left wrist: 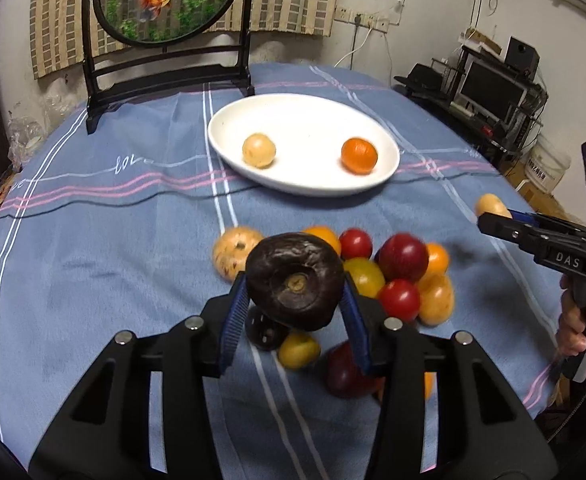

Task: Organize fruits
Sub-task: 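Place both held fruits onto the white plate and open both tools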

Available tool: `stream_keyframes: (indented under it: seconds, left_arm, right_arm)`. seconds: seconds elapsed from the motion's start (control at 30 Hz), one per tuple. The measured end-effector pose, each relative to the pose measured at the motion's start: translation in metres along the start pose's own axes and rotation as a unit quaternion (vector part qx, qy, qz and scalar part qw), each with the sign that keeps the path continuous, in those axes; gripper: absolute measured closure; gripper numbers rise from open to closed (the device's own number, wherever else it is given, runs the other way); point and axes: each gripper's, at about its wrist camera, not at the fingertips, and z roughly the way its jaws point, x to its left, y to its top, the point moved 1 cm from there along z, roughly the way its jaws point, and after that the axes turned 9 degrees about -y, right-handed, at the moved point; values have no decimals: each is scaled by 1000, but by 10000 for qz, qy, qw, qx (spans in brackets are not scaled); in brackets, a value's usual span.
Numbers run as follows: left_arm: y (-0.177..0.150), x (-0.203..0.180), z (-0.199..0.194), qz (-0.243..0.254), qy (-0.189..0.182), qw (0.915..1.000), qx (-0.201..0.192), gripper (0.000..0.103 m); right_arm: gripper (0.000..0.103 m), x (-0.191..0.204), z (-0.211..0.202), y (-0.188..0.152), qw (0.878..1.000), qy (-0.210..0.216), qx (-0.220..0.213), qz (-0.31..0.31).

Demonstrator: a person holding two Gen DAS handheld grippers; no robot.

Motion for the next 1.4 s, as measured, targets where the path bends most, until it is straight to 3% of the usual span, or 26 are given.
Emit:
stream_keyframes:
  seconds: [0.13,0.23,0.37,0.5,0.73,0.77,0.8,0.83,0.97,1.13,1.23,1.4]
  left_arm:
    - [28,4,5,-36,-130,9999,-98,57]
    - [60,11,22,-162,-274,9994,-164,57]
    - [95,24,68,-403,-515,9978,104,57]
    - [108,30,106,-416,-368,9975,447,57]
    - [107,36,131,-388,-108,9969,675,52]
    - [107,36,130,-388,-45,9972,643,44]
    - [109,37,127,-397,16,9975,578,33]
    - [110,37,124,-403,24,9978,520,28]
    - [113,39,98,-328,84,9988,357,23]
    - [90,39,40,-255,366,9990,8,11]
    - [55,37,7,-392,612,9973,-62,6]
    - [0,36,-22,-701,484,9964,-54,6]
  right_arm:
    - [62,11,10,28,9998,64,-151,-112]
    - [62,19,33,53,9994,341,-38,13]
    - [62,40,66,75,9984,536,188,-54]
    - [62,54,95,82,9983,321,412,-262]
    - [61,55,119,82,9973,83,599,-427]
    - [57,55,118,82,9973,110,574,-443]
    - [41,54,116,82,9973,117,567,-449]
    - [39,53,114,83,9977,85,497,-447]
    - [39,47,95,83,9983,77,344,-469]
    - [38,35,42,61,9984,351,110,-422]
    - [38,29,13,33,9982,340,60,-501]
    - [38,21,-6,-13,9981,449,278,-324]
